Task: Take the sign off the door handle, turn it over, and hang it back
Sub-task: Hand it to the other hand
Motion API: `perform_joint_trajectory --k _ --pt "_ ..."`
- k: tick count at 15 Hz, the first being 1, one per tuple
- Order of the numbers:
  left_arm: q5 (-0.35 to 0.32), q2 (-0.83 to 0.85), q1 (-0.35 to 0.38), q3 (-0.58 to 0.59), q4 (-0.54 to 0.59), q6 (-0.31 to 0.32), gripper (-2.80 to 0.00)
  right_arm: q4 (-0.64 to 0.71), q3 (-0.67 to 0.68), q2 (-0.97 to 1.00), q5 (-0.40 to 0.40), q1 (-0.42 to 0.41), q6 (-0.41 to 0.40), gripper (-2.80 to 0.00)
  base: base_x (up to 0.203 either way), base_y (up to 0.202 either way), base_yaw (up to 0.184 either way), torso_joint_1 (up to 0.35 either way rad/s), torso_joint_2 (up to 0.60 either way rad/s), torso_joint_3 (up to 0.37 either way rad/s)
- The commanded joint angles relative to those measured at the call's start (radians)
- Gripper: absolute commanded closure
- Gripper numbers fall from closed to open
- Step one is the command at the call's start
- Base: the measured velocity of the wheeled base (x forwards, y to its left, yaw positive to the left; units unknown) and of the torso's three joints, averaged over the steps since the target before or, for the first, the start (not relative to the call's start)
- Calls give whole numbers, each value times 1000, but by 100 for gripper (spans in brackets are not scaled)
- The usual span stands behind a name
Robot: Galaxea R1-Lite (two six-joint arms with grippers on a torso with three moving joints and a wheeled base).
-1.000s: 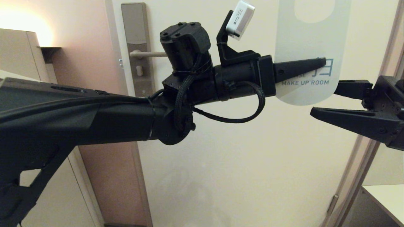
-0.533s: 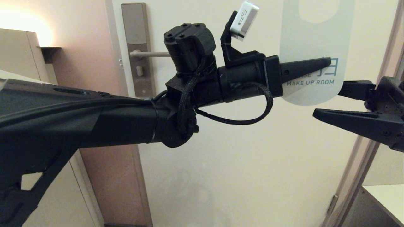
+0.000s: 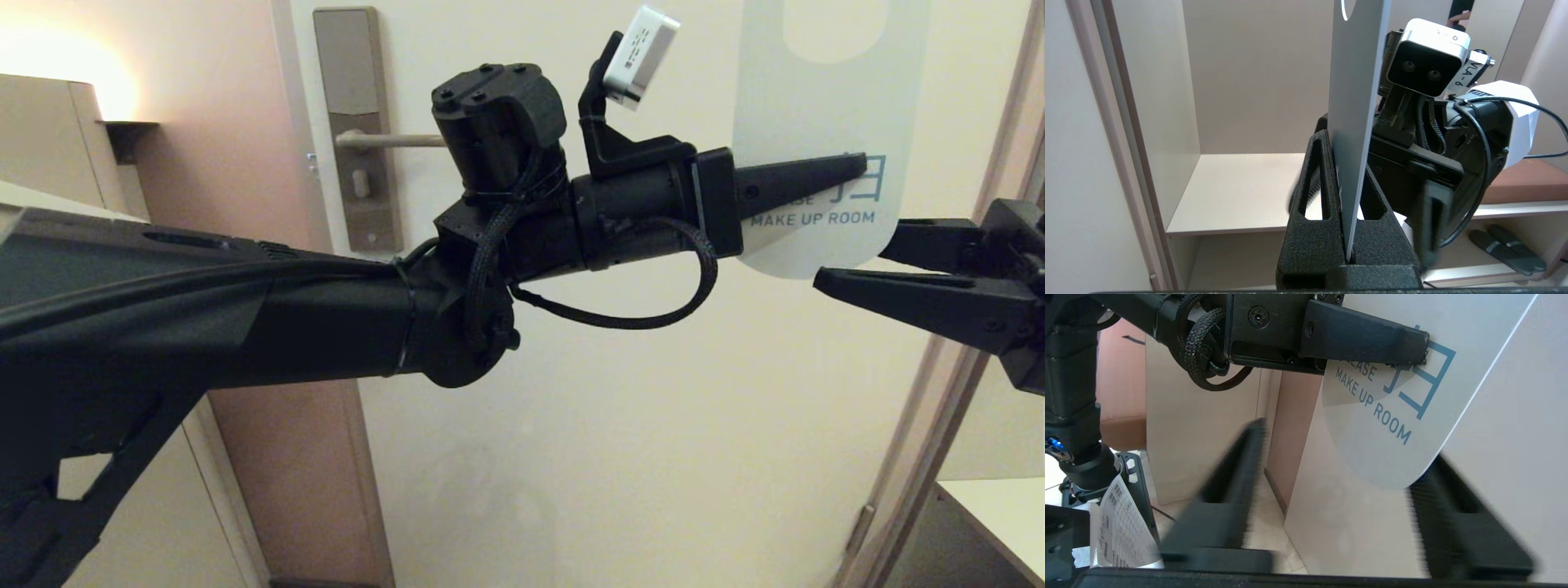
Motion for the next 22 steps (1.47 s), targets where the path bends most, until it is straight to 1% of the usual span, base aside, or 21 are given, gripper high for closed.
perform_joint_trajectory --k 1,4,7,8,13,22 --pt "-5 0 0 0 -5 -4 0 -2 0 -1 4 0 -1 0 0 0 0 0 0 0" --pt "0 -1 -14 6 -6 -1 0 -2 2 -4 4 0 -2 0 0 0 0 0 0 0" --pt "43 -1 -36 22 -7 2 0 -1 9 -14 4 0 -1 0 0 0 0 0 0 0" --pt "48 -1 -39 24 -7 2 0 -1 12 -16 4 0 -1 0 0 0 0 0 0 0" --pt "48 -4 -42 27 -7 0 0 -2 17 -21 4 0 -1 0 0 0 0 0 0 0" --pt "46 -35 -39 101 -31 -1 0 -2 25 -22 4 0 -1 0 0 0 0 0 0 0"
